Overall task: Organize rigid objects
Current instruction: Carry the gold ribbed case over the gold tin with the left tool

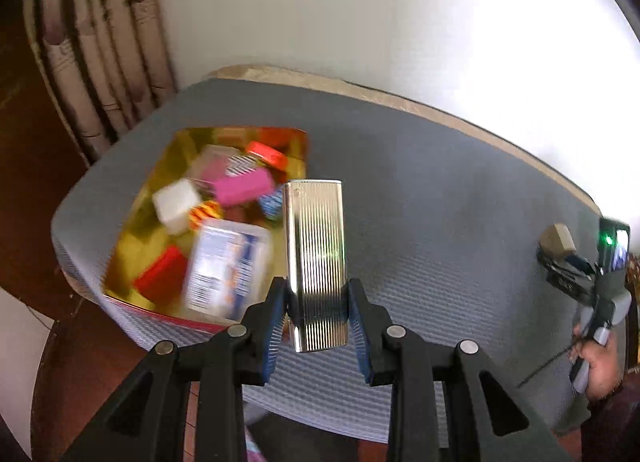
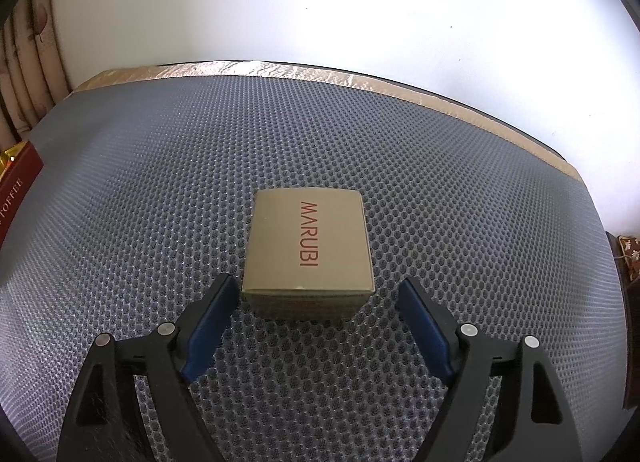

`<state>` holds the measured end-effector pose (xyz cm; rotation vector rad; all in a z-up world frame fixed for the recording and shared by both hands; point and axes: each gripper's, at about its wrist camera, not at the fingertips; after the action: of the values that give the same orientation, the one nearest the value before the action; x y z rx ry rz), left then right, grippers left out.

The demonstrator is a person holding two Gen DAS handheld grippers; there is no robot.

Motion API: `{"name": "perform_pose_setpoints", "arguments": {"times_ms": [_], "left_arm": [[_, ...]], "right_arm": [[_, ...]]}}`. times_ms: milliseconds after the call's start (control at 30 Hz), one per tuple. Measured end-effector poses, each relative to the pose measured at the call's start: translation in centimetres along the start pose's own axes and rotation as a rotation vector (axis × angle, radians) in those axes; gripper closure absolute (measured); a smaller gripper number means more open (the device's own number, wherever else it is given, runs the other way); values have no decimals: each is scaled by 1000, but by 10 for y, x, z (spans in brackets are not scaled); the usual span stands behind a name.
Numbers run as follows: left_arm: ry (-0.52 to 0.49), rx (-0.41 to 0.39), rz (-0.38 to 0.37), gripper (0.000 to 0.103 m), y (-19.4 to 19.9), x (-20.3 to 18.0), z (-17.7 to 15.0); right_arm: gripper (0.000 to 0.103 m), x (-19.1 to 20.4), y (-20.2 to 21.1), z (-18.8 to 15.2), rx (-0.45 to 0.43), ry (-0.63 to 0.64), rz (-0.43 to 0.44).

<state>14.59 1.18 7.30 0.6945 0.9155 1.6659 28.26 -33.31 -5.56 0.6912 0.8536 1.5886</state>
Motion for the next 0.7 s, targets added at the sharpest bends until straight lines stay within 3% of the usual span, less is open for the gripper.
{"name": "perform_pose_setpoints", "arguments": {"times_ms": [367, 700], "left_arm": [[114, -47, 161, 72, -12, 89, 23], [131, 9, 203, 72, -48, 113, 21]], "right_arm": [[24, 13, 9, -5, -5, 7, -29], [23, 15, 12, -7, -6, 11, -38]]}}
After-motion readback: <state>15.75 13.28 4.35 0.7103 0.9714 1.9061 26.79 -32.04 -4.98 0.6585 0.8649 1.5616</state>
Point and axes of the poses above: each gripper's, at about its wrist camera, not at the fingertips, and y roughly against the way its jaws point, x to its left, z to its top, and after that the axes turned 4 degrees about z, right-handed
